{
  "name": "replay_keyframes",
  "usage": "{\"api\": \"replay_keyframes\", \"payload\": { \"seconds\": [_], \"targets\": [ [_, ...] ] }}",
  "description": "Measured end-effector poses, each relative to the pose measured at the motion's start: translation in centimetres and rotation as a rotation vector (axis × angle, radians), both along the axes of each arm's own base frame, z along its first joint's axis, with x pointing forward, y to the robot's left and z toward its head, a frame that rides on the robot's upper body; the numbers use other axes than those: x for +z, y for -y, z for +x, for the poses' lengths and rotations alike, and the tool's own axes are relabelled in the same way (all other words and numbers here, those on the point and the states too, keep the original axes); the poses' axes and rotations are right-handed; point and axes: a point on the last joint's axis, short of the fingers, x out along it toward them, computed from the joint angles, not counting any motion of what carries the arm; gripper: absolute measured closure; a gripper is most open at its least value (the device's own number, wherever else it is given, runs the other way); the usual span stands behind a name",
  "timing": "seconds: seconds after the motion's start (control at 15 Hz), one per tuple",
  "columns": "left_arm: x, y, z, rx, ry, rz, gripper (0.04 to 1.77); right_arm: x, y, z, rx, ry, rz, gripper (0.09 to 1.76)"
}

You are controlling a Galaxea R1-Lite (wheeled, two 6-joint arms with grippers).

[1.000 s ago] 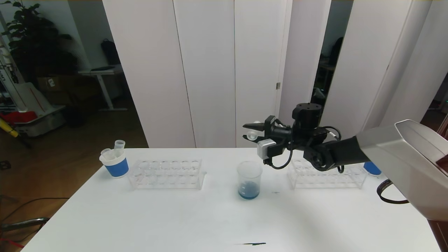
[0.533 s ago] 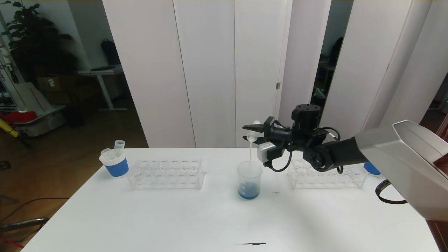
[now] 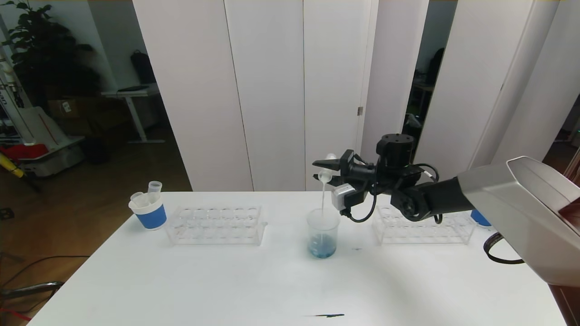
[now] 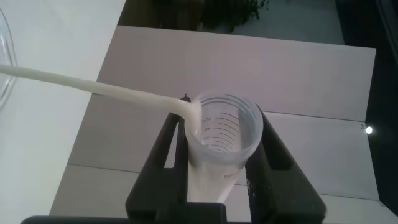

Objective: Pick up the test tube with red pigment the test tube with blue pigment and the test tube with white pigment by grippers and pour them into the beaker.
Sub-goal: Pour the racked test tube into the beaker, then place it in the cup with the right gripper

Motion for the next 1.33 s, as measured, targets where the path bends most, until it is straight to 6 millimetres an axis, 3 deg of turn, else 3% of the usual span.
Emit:
{"api": "replay_keyframes", "payload": {
  "seconds": [1.33],
  "targets": [
    [0.0, 0.0, 0.0, 0.0, 0.0, 0.0, 0.08, 1.5, -0.5, 0.7, 0.079, 0.292, -0.078, 1.26]
  ]
}}
